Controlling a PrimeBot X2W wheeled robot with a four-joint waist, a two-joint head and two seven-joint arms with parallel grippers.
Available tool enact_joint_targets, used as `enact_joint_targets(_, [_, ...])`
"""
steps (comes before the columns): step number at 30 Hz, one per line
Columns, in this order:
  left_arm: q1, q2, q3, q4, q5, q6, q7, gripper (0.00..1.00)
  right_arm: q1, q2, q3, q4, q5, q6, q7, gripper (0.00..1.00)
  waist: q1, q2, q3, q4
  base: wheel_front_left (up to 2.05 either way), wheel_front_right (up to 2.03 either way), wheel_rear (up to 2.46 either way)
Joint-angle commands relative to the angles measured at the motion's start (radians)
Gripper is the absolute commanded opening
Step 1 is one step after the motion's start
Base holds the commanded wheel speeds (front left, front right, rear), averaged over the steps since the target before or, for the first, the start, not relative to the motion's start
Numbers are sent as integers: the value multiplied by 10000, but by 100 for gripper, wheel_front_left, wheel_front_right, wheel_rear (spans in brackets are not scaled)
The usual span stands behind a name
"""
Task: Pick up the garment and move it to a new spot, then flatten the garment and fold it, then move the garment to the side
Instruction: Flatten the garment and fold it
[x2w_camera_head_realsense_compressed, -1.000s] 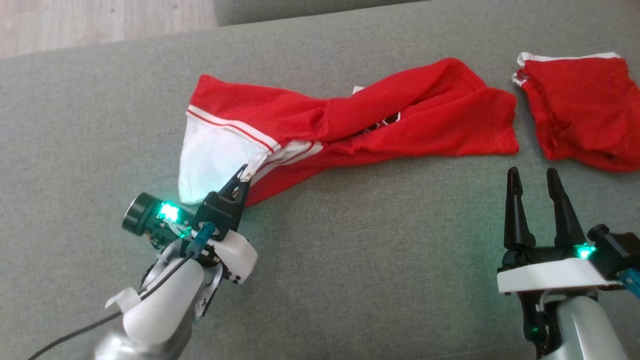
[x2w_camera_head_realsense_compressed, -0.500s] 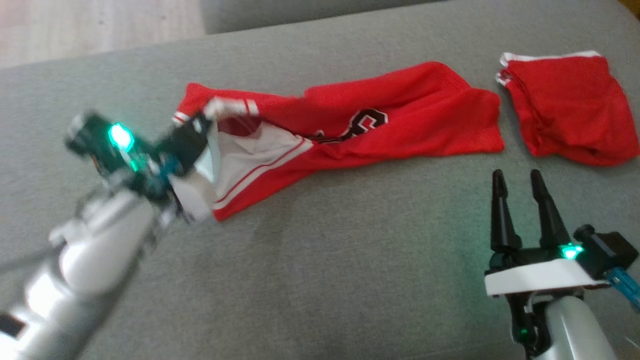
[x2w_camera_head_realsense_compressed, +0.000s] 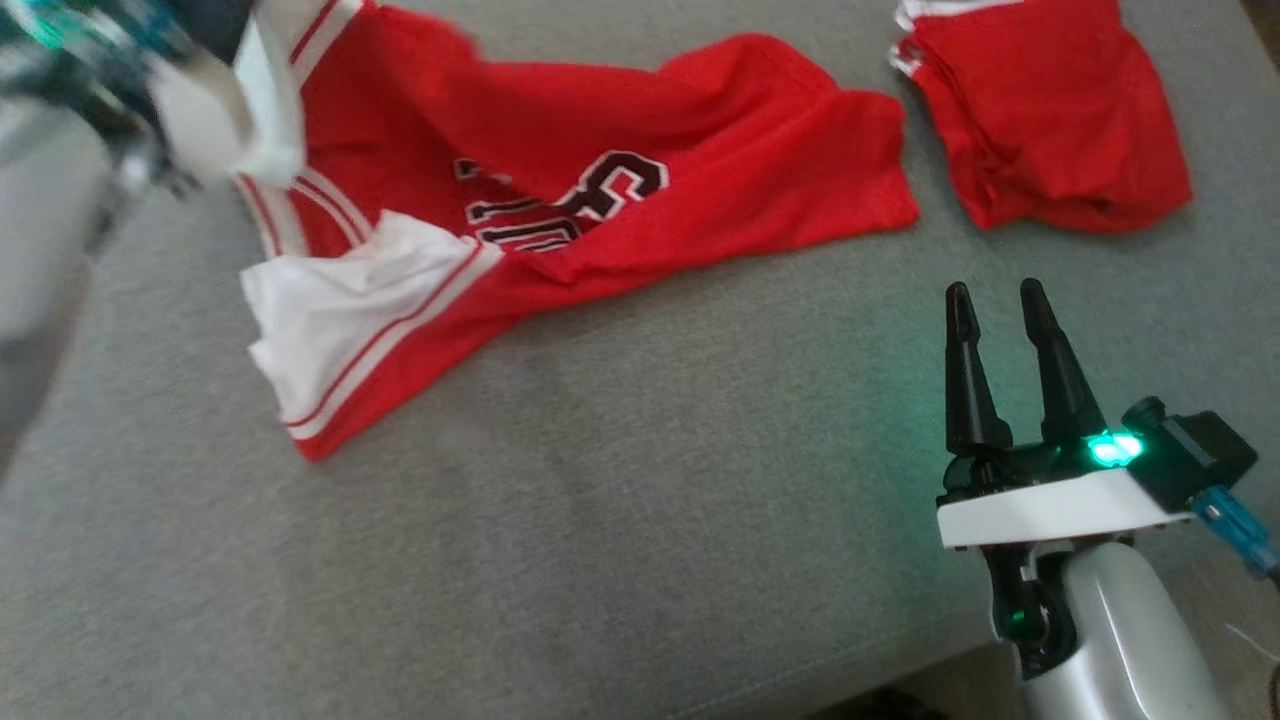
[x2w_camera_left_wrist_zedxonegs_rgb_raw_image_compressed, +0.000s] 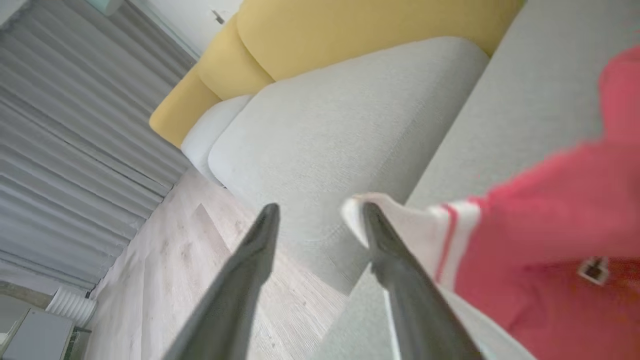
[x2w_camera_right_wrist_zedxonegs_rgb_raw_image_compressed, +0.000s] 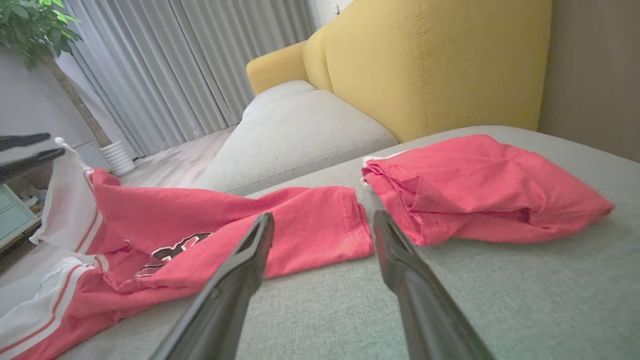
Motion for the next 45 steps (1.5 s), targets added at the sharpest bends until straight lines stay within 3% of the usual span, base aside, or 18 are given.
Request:
enact_joint_targets(1, [-853,337,602,42,-75,137,-159,100,-230,-56,257,-349,54,-9,-107,100,-2,0,320,-308,0,0,0])
enact_joint_targets(7, [-1636,-232,967,1231,-204,766,-1421,100,-239,-56,92,-412,51,-9,-107,100,-2,0,421,-224,0,0,0])
enact_joint_targets(17, [-766,-1223,1374,1787,-1138,1112,-3066,100,-118,-56,-448,-377,-450,-9,-107,100,-2,0,-289,1033,0,0,0])
enact_joint_targets(24, [1132,-1633,1963,774,-2160,1537,-3569,100,191,-56,-900,-346,-794,-9,-107,100,-2,0,-934,2008,0,0,0])
enact_joint_targets(28, [3144,-1814,2350,-373,-2841,2022,-3670,100,440,-56,-1059,-325,-936,-9,-107,100,-2,0,-1332,2415,0,0,0])
enact_joint_targets(35, [5931,-2233,2833,-1982,-3599,2797,-3714,100,737,-56,-1093,-318,-997,-9,-107,100,-2,0,-1668,2539,0,0,0])
enact_joint_targets(45, [6944,-2290,2843,-2851,-3564,3058,-3695,100,778,-56,-963,-341,-1001,-9,-107,100,-2,0,-1729,2365,0,0,0])
